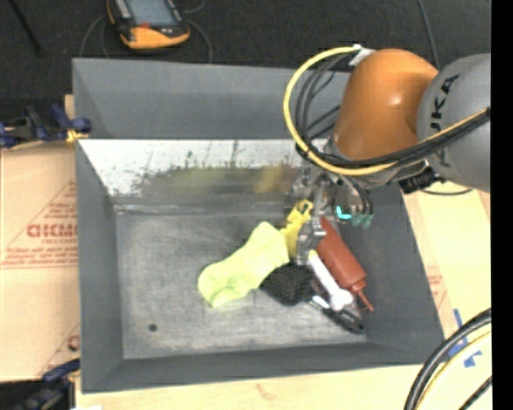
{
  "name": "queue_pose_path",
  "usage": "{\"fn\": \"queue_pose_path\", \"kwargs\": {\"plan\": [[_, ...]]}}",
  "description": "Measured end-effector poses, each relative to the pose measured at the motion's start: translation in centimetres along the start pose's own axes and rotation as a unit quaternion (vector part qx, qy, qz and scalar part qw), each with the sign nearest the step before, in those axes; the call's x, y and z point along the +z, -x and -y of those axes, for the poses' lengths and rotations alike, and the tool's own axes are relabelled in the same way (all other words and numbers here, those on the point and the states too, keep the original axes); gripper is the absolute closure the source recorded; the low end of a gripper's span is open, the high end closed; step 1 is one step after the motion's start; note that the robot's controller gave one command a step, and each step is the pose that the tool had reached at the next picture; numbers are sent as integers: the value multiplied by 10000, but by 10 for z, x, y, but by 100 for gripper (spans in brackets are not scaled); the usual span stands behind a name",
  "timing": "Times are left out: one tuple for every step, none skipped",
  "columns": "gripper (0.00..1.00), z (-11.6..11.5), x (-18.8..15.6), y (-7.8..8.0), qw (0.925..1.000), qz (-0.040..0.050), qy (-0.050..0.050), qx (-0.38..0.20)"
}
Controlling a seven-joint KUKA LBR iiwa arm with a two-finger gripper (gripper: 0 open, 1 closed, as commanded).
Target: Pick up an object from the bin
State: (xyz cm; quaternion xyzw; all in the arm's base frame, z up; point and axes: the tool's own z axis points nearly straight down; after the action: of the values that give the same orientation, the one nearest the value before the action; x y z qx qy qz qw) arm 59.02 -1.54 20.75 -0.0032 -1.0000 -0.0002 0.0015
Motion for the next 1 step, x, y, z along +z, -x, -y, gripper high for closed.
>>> {"fn": "queue_pose_path", "kwargs": {"plan": [[0, 0, -4, 2, 10000, 39, -1, 0]]}}
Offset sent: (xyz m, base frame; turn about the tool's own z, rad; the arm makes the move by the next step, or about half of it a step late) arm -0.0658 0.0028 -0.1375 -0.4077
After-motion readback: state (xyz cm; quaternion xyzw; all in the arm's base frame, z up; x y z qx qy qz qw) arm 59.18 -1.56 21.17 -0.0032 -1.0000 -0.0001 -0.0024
